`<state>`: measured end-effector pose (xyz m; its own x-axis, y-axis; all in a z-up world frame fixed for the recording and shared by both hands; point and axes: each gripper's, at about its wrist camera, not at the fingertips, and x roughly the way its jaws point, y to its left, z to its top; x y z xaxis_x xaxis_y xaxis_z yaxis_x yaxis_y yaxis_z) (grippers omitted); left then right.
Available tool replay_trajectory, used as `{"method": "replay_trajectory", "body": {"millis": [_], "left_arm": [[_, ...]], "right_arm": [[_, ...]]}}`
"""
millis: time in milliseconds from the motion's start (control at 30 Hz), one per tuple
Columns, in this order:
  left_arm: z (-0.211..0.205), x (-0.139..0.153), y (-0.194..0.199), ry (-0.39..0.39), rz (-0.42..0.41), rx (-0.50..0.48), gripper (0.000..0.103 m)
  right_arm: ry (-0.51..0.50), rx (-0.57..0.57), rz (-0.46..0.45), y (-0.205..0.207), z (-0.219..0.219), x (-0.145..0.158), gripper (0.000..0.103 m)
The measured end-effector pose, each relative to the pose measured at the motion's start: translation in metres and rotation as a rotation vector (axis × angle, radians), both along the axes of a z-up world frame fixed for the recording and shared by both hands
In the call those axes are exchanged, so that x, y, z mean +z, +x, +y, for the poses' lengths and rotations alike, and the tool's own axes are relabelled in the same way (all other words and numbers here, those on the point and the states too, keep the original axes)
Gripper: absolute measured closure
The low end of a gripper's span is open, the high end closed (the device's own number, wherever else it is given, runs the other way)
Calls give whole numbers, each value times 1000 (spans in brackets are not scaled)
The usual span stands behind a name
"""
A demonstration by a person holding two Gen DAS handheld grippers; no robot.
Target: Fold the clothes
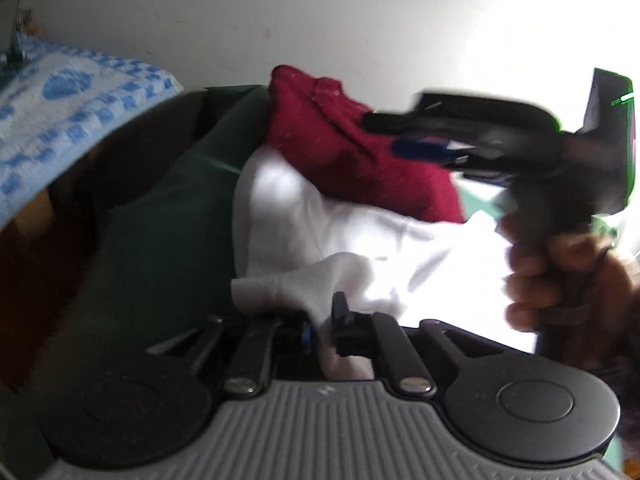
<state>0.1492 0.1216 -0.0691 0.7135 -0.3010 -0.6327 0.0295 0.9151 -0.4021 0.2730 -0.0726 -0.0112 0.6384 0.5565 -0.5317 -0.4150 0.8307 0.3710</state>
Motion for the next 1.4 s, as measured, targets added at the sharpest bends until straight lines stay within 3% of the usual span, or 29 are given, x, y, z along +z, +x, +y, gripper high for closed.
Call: {"method": "replay_trajectory", "body": {"millis": [67, 133, 233, 367, 500, 567, 633, 667, 967, 1067, 1233, 1400], "left_arm": [[3, -1, -2, 2, 2, -6, 92], [9, 0, -4, -17, 1, -14, 69], [20, 2, -11, -59, -25, -16, 44], [33, 3, -20, -137, -38, 9, 40], [40, -4, -18, -182, 1, 33, 53], [40, -7, -17, -177, 14, 40, 63], [43, -8, -17, -187, 14, 39, 80], [45, -9, -18, -196, 16, 38, 84], [49, 1, -18, -199, -13, 67, 103], [42, 2, -19, -154, -1, 86, 103], [31, 8, -24, -78, -16, 101, 103], [2, 19, -25, 31, -53, 20, 103]], "right_arm": [[71, 28, 53, -3, -8, -1, 56], [72, 68, 118, -5, -1, -5, 56], [29, 121, 141, -11, 21, -12, 56], [-111, 178, 108, -17, 58, -24, 57], [-232, 219, 66, -22, 83, -38, 63], [-215, 210, 71, -19, 81, -40, 71], [-197, 200, 76, -17, 79, -41, 91], [-189, 195, 79, -16, 78, -42, 95], [-124, 154, 134, -1, 77, -52, 97], [-104, 130, 175, 3, 70, -55, 87], [-51, 108, 202, -2, 47, -39, 51], [-63, 142, 261, -3, 57, -36, 46]]}}
